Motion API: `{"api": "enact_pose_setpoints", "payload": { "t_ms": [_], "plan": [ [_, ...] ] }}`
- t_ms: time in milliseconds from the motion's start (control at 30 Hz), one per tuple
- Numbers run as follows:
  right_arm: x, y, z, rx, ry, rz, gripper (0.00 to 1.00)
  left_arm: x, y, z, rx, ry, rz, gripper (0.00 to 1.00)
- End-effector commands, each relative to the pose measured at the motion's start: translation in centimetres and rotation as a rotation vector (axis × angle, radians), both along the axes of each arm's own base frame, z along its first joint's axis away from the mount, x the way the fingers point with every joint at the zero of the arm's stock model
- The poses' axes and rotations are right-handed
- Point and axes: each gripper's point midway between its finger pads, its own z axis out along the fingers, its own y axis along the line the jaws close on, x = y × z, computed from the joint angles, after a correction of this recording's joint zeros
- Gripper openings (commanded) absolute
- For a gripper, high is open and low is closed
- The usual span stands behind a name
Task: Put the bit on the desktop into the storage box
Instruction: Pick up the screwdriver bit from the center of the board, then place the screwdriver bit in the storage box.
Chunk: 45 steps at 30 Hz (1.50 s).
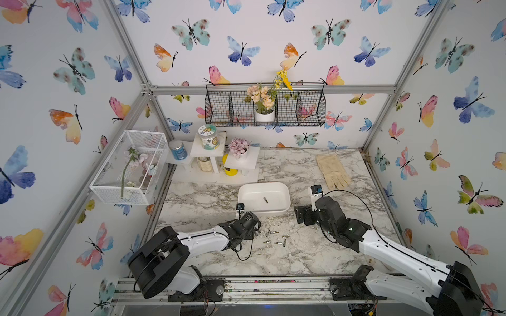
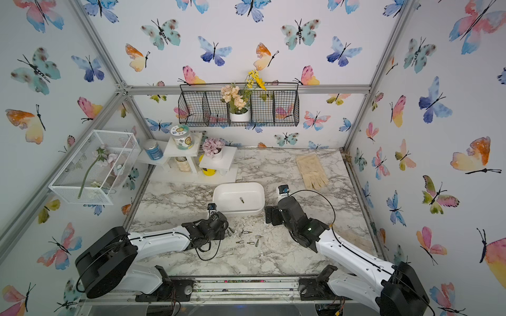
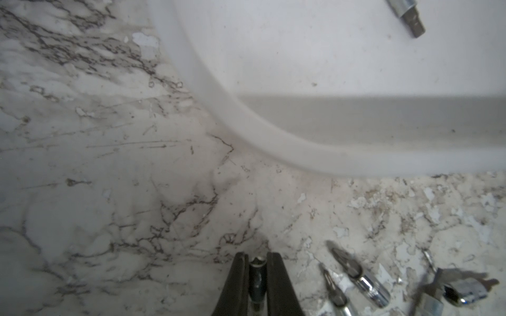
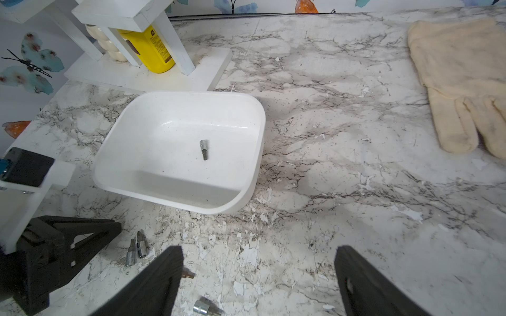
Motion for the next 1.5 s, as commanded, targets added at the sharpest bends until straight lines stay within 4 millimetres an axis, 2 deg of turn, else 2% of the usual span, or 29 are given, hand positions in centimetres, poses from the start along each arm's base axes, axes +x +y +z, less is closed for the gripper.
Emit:
{"api": "enact_pose_setpoints", "payload": {
  "t_ms": [0,200,500,767,933,1133,1233,1467],
  "plan": [
    [-0.1,-1.0,-0.3,-0.014,0.0,-0.037,0.92,-4.3,3.6,-3.3,0.141,0.176,-0.013,0.12],
    [-0.1,-1.1,-0.2,-0.015,-0.003,-0.039,0.92,-3.8,3.2,-1.1,0.097,0.13,-0.005,0.11],
    [-0.2,-0.9,-0.5,-0.023,0.007,-0.023,0.92,-2.4,2.1,4.4,0.012,0.027,-0.016,0.1],
    [-0.5,-0.3,-0.6,-0.017,0.022,0.017,0.92,0.6,0.0,9.4,0.012,-0.082,-0.059,0.1],
    [-0.6,0.1,-0.8,-0.015,0.03,0.039,0.92,3.4,-1.6,11.3,0.02,-0.132,-0.088,0.1],
    [-0.9,0.4,-1.2,-0.017,0.049,0.057,0.92,7.5,-3.2,11.9,-0.001,-0.164,-0.101,0.09],
    [-1.0,0.4,-1.3,-0.012,0.05,0.063,0.92,9.3,-3.6,11.6,0.015,-0.173,-0.099,0.09],
    [-1.2,0.5,-1.8,-0.014,0.067,0.069,0.92,12.3,-4.3,8.4,0.028,-0.132,-0.109,0.09]
  ]
}}
